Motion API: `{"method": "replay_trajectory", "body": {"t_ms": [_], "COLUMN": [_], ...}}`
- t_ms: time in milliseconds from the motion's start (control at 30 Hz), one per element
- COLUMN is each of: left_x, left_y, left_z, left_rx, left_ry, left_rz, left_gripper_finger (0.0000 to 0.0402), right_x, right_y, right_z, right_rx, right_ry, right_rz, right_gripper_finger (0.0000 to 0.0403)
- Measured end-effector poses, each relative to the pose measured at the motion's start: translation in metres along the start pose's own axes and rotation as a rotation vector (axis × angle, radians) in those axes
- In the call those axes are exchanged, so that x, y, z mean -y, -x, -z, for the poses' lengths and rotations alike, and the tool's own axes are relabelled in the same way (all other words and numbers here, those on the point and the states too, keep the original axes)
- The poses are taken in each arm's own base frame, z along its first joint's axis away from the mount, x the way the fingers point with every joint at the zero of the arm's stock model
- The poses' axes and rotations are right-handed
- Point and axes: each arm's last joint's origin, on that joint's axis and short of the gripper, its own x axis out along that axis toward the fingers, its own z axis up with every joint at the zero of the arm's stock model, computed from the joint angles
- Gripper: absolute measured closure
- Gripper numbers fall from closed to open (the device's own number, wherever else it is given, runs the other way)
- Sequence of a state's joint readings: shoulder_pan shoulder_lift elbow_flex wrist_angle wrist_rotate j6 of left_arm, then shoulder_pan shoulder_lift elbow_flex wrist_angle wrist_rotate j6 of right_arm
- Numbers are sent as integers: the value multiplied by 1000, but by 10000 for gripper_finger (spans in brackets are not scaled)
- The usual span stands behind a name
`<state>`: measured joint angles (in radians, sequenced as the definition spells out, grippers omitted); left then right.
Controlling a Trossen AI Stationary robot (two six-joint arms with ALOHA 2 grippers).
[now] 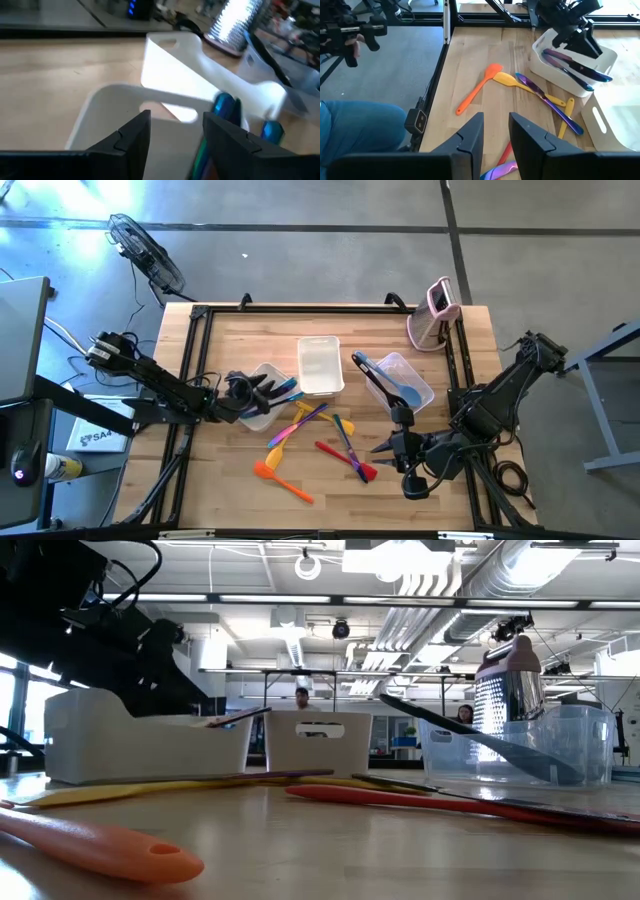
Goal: Pick & Place Kitchen Items
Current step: Put the orange spatula into the right white bin
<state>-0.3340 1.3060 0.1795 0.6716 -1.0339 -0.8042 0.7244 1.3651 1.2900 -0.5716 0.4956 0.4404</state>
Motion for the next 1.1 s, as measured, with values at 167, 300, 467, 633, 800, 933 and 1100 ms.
{"method": "replay_trajectory", "body": {"t_ms": [167,300,467,633,800,933,1100], "left_x": [-3,-6,-7,-8,-9,-7,11], "left_y": [0,0,1,1,2,3,8], "left_z": [-1,-1,-3,-5,-5,-10,-40], "left_rx": [76,111,163,226,241,292,369], "left_ry": [16,0,-6,-2,-10,8,-47], "left_rz": [-84,-130,-178,-231,-246,-276,-365], "left_gripper_finger": [225,225,229,268,319,351,388], "right_x": [0,0,0,0,0,0,0], "right_y": [0,0,0,0,0,0,0], "right_z": [0,0,0,0,0,0,0], "right_rx": [0,0,0,0,0,-1,-1], "right_ry": [0,0,0,0,0,2,8], "right_rz": [0,0,0,0,0,0,1], "right_gripper_finger": [319,319,319,319,319,319,319]}}
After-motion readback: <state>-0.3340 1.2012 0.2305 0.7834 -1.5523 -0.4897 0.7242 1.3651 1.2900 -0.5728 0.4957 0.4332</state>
